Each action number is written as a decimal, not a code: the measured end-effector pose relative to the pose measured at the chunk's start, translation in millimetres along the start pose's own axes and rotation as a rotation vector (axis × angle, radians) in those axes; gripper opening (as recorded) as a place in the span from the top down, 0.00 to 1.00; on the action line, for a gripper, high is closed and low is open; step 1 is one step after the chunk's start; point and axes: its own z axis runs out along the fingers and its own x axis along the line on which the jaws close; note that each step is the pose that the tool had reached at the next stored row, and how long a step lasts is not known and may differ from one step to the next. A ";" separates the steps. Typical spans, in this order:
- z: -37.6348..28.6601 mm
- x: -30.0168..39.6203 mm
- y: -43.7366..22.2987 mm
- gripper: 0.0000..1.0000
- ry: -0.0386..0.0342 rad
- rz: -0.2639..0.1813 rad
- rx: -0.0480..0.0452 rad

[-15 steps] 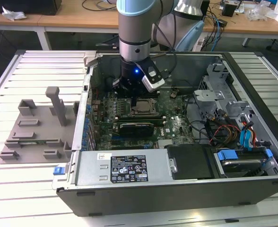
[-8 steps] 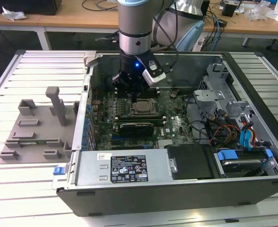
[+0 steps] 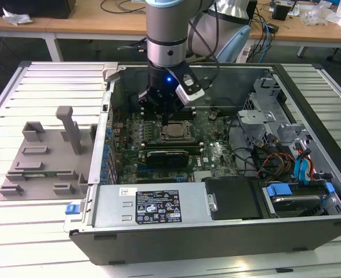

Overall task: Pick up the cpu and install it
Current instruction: 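Close the cpu cover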

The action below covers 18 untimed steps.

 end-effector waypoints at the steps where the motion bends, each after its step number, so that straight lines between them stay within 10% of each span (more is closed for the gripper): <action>1: 0.0 -0.1 0.0 0.89 0.0000 0.000 0.0000; 18: 0.3 -15.9 -1.9 0.89 0.0000 0.000 0.0001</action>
